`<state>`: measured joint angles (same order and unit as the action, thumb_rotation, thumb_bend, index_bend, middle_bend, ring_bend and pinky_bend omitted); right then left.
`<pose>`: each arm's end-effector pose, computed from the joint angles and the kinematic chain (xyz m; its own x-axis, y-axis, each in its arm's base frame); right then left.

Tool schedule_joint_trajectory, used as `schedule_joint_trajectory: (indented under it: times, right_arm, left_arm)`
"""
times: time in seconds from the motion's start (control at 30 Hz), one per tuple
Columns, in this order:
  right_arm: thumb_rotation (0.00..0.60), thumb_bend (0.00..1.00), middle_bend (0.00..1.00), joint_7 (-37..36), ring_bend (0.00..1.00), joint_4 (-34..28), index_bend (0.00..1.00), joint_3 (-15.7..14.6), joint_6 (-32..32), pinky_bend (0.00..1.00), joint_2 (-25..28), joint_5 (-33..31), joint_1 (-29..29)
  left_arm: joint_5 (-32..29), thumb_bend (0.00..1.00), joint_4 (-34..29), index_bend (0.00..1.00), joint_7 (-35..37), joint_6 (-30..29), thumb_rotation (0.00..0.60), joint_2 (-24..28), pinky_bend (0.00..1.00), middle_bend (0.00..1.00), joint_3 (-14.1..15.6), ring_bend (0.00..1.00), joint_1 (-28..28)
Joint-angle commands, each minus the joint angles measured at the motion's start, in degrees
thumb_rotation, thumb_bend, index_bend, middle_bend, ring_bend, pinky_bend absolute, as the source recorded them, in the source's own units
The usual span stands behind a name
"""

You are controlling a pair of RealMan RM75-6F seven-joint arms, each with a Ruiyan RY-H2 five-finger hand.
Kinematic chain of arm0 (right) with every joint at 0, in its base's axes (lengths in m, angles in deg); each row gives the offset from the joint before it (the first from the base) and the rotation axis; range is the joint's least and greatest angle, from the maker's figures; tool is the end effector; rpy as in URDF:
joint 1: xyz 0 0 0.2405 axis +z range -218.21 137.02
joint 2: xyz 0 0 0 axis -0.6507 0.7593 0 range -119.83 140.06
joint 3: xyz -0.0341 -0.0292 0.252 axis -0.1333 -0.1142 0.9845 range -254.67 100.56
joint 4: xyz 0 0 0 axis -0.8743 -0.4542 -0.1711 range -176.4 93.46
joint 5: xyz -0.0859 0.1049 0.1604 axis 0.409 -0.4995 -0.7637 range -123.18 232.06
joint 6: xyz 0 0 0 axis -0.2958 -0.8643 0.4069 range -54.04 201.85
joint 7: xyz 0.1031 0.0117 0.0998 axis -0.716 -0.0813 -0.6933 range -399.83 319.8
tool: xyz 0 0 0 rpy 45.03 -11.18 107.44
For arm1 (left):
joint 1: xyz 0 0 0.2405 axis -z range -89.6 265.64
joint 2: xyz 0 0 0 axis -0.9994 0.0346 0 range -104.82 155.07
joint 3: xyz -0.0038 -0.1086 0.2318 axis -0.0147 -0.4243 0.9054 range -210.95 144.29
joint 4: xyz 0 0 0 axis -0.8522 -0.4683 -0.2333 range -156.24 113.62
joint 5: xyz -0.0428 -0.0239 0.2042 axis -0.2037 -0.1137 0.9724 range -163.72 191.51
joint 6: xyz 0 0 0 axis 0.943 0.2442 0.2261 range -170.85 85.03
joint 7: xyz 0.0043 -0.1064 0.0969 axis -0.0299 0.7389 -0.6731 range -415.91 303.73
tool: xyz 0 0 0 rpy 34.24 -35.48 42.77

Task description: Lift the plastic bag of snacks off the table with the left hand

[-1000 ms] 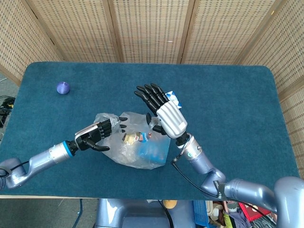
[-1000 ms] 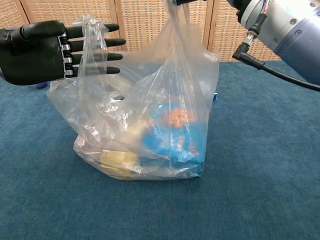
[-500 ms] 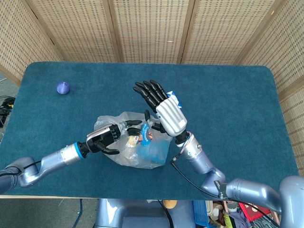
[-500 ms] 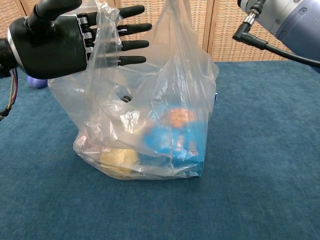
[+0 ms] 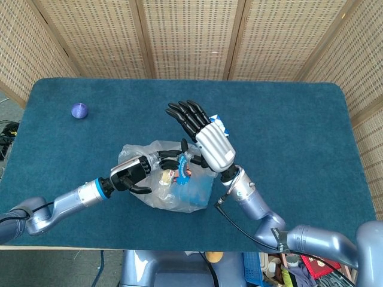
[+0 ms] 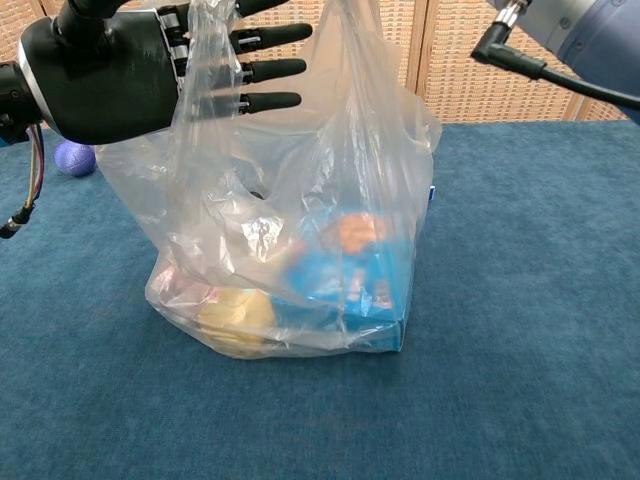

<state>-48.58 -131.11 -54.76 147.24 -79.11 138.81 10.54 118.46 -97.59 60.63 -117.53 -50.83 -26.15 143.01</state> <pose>0.0014 -0.3524 0.0638 -0.1857 -0.0516 0.9813 -0.6772 -0.7169 -0.1658 -0.1094 0.3344 0.0524 -0.5043 0.8633 0.0213 0.4054 0.2149 0.8885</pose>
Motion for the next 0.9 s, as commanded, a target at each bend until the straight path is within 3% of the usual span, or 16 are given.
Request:
schedule_joint_trajectory:
  times: [0.03,0.33,0.5,0.67,0.9]
  right_arm:
    - [0.6,0.74,0.1,-1.23,0.0,-0.92,0.05,0.14,0.1,0.0,0.74,0.02,-0.29]
    - [0.6,0.6,0.1,-4.66,0.0,-3.81,0.05,0.63,-1.24,0.0,2.91,-0.35,-0.27]
    - [0.6,0.59,0.1,-4.42,0.0,-4.35,0.05,0.62,-1.71,0.0,3.08,-0.49,-0.01]
    - [0.6,0.59,0.1,-4.26,0.0,-4.27,0.05,0.73,-1.94,0.0,3.01,-0.82,0.18]
    - [0.6,0.59,0.1,-4.49,0.0,-4.74,0.05,1.07,-1.88,0.0,3.29,-1.34,0.11]
  left_arm:
    - [-0.16,0.21,0.45,0.15,0.4,-0.6,0.533,0.19,0.09,0.05,0.29,0.11,-0.28]
    - [2.85,0.21,2.82,0.15,1.72,-3.28,0.535,1.33,0.1,0.05,1.72,0.11,0.56]
    - [4.55,0.2,1.8,0.13,0.75,-4.61,0.532,1.83,0.1,0.02,2.34,0.08,1.13]
    - [6.3,0.2,0.0,0.01,-3.97,-5.4,0.495,2.23,0.01,0.0,3.24,0.0,1.07]
    - [5.89,0.2,-1.96,0.0,-7.15,-6.52,0.477,1.94,0.0,0.0,2.95,0.0,0.82]
